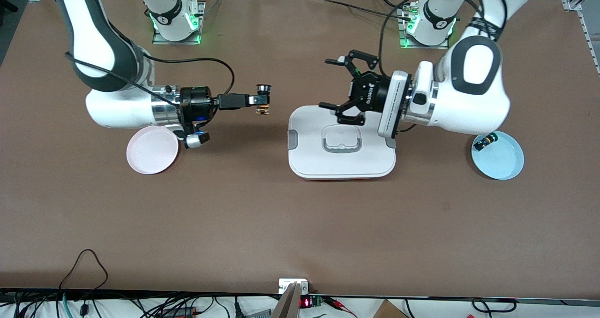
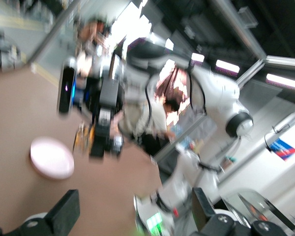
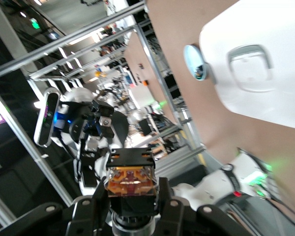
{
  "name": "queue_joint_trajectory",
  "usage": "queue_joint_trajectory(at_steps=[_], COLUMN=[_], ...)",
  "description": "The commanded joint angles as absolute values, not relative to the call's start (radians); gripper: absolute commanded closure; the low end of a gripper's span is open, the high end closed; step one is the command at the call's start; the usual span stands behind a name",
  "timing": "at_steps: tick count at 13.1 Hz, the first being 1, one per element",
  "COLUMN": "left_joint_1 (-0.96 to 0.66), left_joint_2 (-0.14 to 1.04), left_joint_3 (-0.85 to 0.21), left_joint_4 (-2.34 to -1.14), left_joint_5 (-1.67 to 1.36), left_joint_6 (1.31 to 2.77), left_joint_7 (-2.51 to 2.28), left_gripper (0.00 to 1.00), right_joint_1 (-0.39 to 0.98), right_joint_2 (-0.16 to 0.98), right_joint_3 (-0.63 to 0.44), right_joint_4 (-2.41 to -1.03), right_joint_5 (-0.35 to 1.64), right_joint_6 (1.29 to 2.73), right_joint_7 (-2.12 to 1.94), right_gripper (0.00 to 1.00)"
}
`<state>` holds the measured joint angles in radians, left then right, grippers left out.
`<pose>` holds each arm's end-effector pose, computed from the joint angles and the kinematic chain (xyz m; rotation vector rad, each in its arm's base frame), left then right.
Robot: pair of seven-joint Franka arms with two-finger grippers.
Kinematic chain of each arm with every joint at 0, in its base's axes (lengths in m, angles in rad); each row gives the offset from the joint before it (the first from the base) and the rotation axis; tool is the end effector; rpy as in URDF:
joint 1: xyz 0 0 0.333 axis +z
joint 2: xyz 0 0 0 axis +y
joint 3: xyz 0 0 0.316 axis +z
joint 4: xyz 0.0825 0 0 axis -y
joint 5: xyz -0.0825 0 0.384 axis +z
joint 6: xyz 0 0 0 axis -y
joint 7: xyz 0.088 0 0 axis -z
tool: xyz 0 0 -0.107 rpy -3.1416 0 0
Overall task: Transfer orange switch to right arm and place
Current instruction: 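Open the left gripper and pull it back from the switch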
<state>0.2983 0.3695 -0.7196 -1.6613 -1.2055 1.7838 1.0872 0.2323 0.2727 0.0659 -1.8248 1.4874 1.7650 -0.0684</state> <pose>0.5813 -0.2829 0.4964 1.5117 -0.8927 0.3172 0.5745 0.2649 0.4352 -1.7263 0.2371 0.4492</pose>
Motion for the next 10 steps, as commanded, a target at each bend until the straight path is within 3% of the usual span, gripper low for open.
queue_joint_trajectory(at_steps=[1, 3, 10], left_joint_1=[0.345, 0.345, 0.389], left_joint_2=[0.348, 0.350, 0.350], left_joint_3=[-0.724, -0.719, -0.710], left_joint_4=[-1.600, -1.545, -1.448], left_joint_5=[-0.974, -0.763, -0.163], left_joint_6=[1.625, 1.507, 1.299], left_joint_7=[0.860, 0.708, 0.280], left_gripper=[0.00, 0.00, 0.00], right_joint_1=[0.181, 0.155, 0.141], right_joint_2=[0.255, 0.255, 0.253], right_joint_3=[0.074, 0.074, 0.074], right_joint_4=[-1.833, -1.830, -1.818], right_joint_5=[1.358, 1.255, 0.820], right_joint_6=[1.685, 1.643, 1.611], right_joint_7=[-0.118, -0.165, -0.437], right_gripper=[0.80, 0.80, 0.80])
